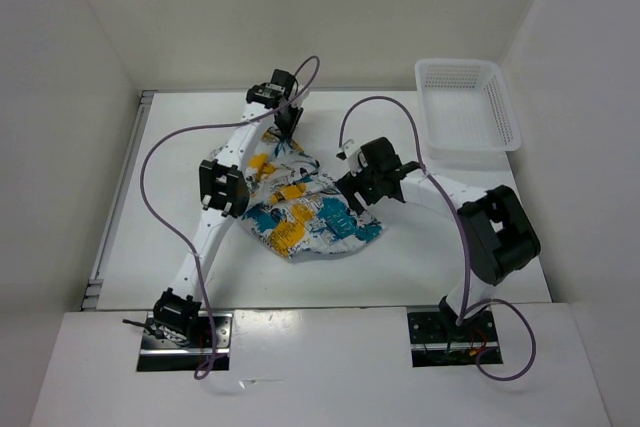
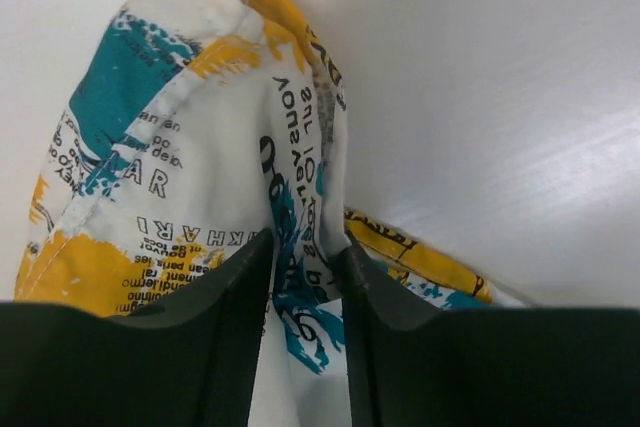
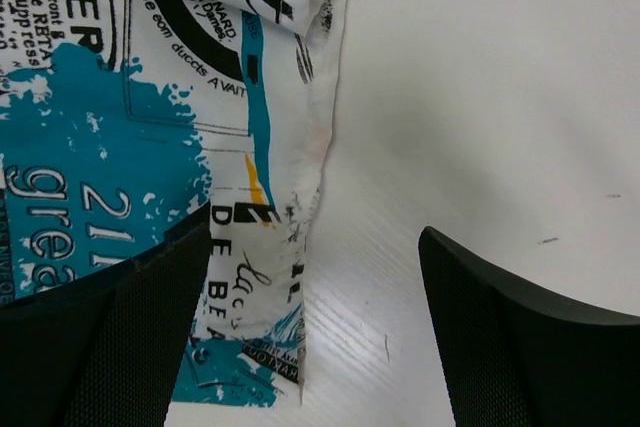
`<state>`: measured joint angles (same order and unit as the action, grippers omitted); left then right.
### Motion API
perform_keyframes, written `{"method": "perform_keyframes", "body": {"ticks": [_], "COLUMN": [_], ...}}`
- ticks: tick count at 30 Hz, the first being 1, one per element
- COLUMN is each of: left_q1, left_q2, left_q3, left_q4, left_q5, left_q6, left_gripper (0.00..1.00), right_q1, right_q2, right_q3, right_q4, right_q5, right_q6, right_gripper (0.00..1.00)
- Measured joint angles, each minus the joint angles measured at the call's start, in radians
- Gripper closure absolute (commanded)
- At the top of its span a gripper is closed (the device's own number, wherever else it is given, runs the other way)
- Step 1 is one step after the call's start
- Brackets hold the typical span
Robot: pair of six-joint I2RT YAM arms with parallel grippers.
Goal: Fold and stack the shorts
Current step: Move the shorts to the center of the board, then flatten the shorts out
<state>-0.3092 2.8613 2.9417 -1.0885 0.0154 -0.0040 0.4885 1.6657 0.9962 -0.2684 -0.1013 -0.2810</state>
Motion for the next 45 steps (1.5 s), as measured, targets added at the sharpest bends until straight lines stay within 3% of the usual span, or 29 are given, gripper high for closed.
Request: {"method": "perform_keyframes", "body": {"ticks": [1, 4, 6, 11, 15, 17, 20, 23, 27, 30, 31, 32, 35, 38, 41, 45], "left_q1": [0.000, 0.000, -0.005, -0.035, -0.130, -0.187, -0.243, -0.219, -0.153, -0.145, -0.143, -0.134, -0.081, -0.016, 0.030, -0.030], "left_q2": [0.001, 0.010, 0.016, 0.007, -0.108, -0.233, -0.570, -0.883, -1.279, -1.518, -1.581, -1.625, -1.671, -1.668, -1.670, -1.675], "left_q3": [0.002, 0.013, 0.029, 0.101, 0.120, 0.059, -0.246, -0.488, -0.907, -1.314, -1.433, -1.551, -1.807, -1.932, -1.954, -1.915], "left_q4": [0.006, 0.019, 0.018, -0.015, -0.095, -0.131, -0.153, -0.158, -0.132, -0.072, -0.063, -0.056, 0.007, 0.065, 0.100, 0.120], "left_q5": [-0.022, -0.070, -0.077, 0.003, 0.181, 0.285, 0.430, 0.462, 0.403, 0.318, 0.295, 0.260, 0.177, 0.105, 0.043, 0.014], "left_q6": [0.003, -0.002, 0.001, 0.000, 0.001, 0.002, 0.001, 0.002, 0.002, 0.005, 0.004, 0.005, 0.002, 0.002, 0.000, 0.000], "left_gripper": [0.72, 0.93, 1.00, 1.00, 0.99, 0.99, 0.99, 0.99, 0.83, 0.64, 0.53, 0.47, 0.39, 0.33, 0.26, 0.18], "right_q1": [0.000, 0.000, -0.005, -0.026, -0.088, -0.124, -0.173, -0.201, -0.205, -0.207, -0.207, -0.207, -0.206, -0.205, -0.205, -0.205], "right_q2": [-0.016, -0.053, -0.079, -0.119, -0.125, -0.127, -0.127, -0.126, -0.120, -0.110, -0.106, -0.101, -0.089, -0.087, -0.090, -0.124], "right_q3": [-0.008, -0.023, -0.033, -0.045, -0.045, -0.041, -0.019, 0.017, 0.058, 0.065, 0.065, 0.065, 0.065, 0.063, 0.051, -0.026], "right_q4": [0.000, 0.005, 0.006, 0.014, 0.048, 0.064, 0.082, 0.097, 0.122, 0.137, 0.137, 0.137, 0.134, 0.134, 0.132, 0.118], "right_q5": [0.000, 0.000, 0.000, 0.023, 0.117, 0.182, 0.270, 0.327, 0.340, 0.276, 0.243, 0.206, 0.115, 0.080, 0.077, 0.071], "right_q6": [0.004, 0.020, 0.027, 0.046, 0.095, 0.117, 0.160, 0.199, 0.244, 0.267, 0.269, 0.269, 0.258, 0.216, 0.168, 0.138], "right_gripper": [0.11, 0.11, 0.11, 0.21, 0.25, 0.25, 0.25, 0.23, 0.18, 0.13, 0.12, 0.12, 0.12, 0.12, 0.12, 0.12]}}
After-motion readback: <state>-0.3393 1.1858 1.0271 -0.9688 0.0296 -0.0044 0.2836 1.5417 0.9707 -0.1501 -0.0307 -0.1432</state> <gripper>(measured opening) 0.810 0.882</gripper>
